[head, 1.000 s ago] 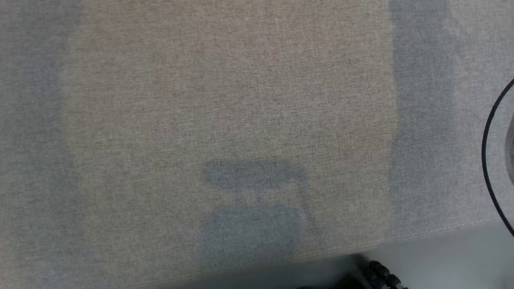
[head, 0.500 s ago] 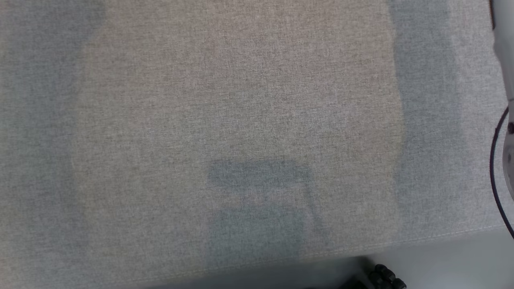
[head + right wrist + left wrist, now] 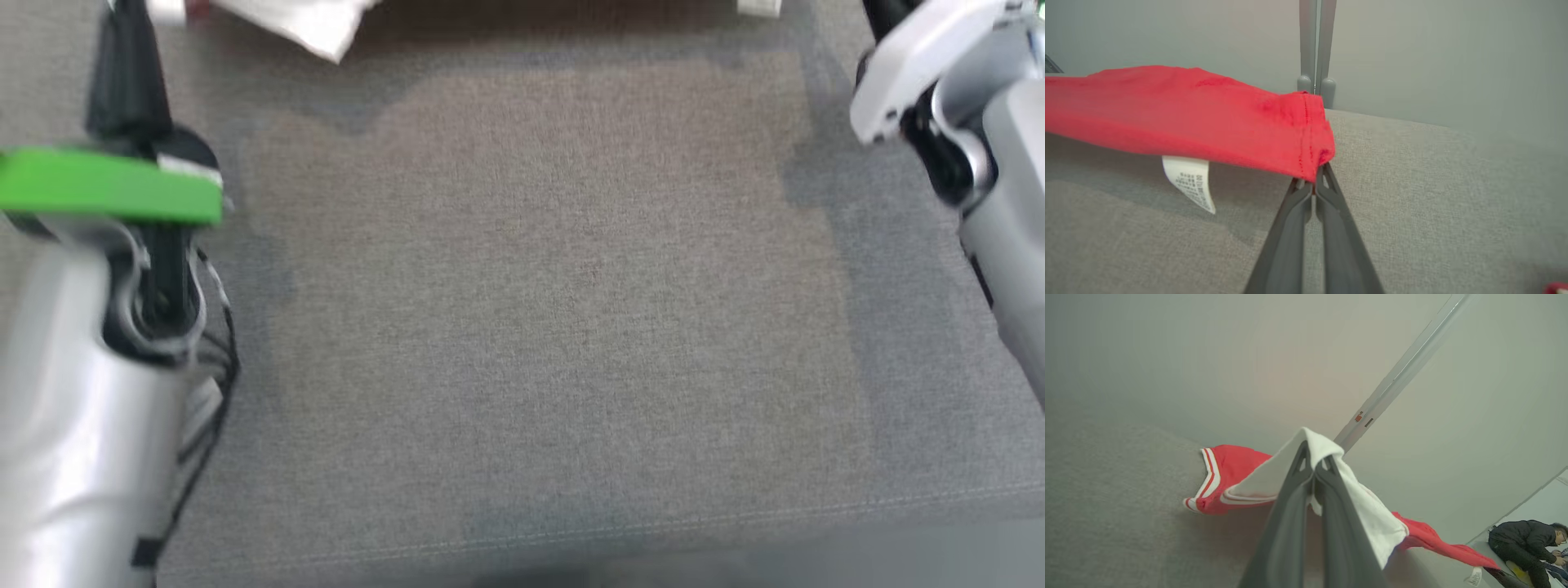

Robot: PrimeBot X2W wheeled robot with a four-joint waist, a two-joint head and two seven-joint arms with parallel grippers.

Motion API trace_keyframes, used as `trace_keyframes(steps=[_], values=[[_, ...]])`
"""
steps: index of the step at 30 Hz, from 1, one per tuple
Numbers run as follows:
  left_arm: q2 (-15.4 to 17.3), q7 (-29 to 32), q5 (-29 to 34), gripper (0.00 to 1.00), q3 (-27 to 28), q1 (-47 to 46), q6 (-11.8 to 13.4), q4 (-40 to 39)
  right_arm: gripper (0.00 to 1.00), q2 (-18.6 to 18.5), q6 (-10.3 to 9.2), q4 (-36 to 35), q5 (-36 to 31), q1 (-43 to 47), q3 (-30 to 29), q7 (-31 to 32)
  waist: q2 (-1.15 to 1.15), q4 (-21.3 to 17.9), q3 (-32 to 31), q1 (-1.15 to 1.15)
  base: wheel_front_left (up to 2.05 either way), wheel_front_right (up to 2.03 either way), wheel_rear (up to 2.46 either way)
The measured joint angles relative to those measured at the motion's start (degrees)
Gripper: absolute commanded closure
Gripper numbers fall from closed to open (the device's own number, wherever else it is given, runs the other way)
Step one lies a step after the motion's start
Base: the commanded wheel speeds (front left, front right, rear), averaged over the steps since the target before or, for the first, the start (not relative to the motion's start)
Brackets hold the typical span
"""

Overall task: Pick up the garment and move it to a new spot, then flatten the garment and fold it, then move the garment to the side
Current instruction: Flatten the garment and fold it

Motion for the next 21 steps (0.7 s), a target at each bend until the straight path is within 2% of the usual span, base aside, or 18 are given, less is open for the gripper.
trace_keyframes(steps=[5,8,14,21], values=[[-1.9,0.3,-3.4,1.00,0.5,12.0,1.4,-3.2,1.00,-1.7,0.02,-4.6,2.8,10.8,-2.0,3.8,0.00,0.9,-5.2,0.00,0.00,0.00,0.00],[-1.9,1.1,-3.7,1.00,-0.5,17.8,2.6,-4.7,1.00,-1.8,0.03,-5.5,2.5,17.5,-5.8,4.1,0.00,1.3,-8.1,0.00,0.00,0.00,0.00],[-1.5,2.3,-3.3,1.00,-2.5,26.8,5.4,-7.5,1.00,2.3,0.03,-7.3,1.0,29.7,-14.7,5.3,0.00,1.9,-13.7,0.00,0.00,0.00,0.00],[1.1,4.2,1.4,1.00,-6.7,34.5,10.4,-10.4,1.00,7.7,0.03,-11.4,-4.2,40.2,-24.8,6.1,0.00,2.1,-18.9,0.00,0.00,0.00,0.00]])
